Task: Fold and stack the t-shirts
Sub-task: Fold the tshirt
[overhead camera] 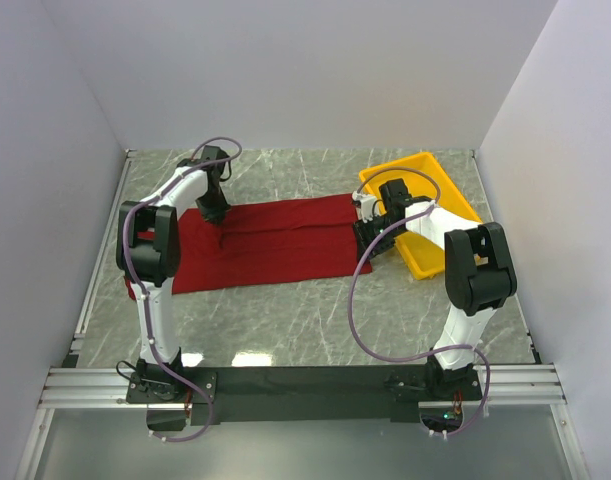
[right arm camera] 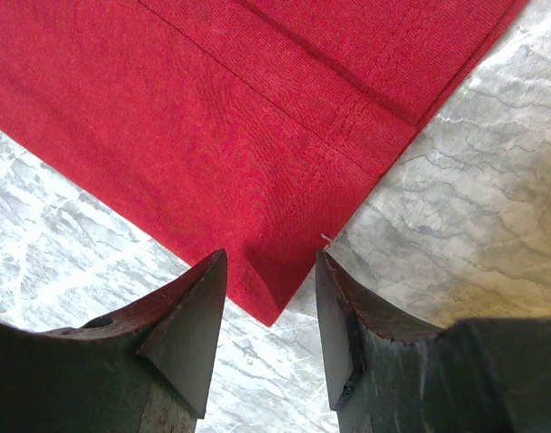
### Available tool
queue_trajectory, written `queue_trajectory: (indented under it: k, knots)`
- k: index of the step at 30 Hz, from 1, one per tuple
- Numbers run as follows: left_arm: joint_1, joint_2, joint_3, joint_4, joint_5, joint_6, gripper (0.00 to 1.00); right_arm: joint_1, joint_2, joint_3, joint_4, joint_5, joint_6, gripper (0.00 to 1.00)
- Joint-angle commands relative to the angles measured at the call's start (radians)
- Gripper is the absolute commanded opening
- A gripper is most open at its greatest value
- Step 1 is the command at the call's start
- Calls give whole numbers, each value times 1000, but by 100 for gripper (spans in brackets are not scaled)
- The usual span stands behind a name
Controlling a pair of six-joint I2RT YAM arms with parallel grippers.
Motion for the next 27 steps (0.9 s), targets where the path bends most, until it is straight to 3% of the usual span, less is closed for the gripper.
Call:
queue_trajectory:
  k: [1, 13, 21, 24, 27]
  knots:
    - [-7, 5, 33, -13, -3, -5, 1, 5, -4, 25, 11, 2, 7, 51]
    - [-9, -44, 54, 58, 67, -17, 1, 4, -6, 13, 18, 5, 6, 51]
    - [-7, 23, 139, 20, 60, -51, 2, 4, -12, 1, 26, 8, 4, 51]
    - [-6, 36, 149, 12, 58, -49, 19, 4, -12, -4, 29, 8, 5, 51]
    - [-3, 36, 156, 15, 61, -38, 47, 4, -14, -5, 31, 8, 7, 51]
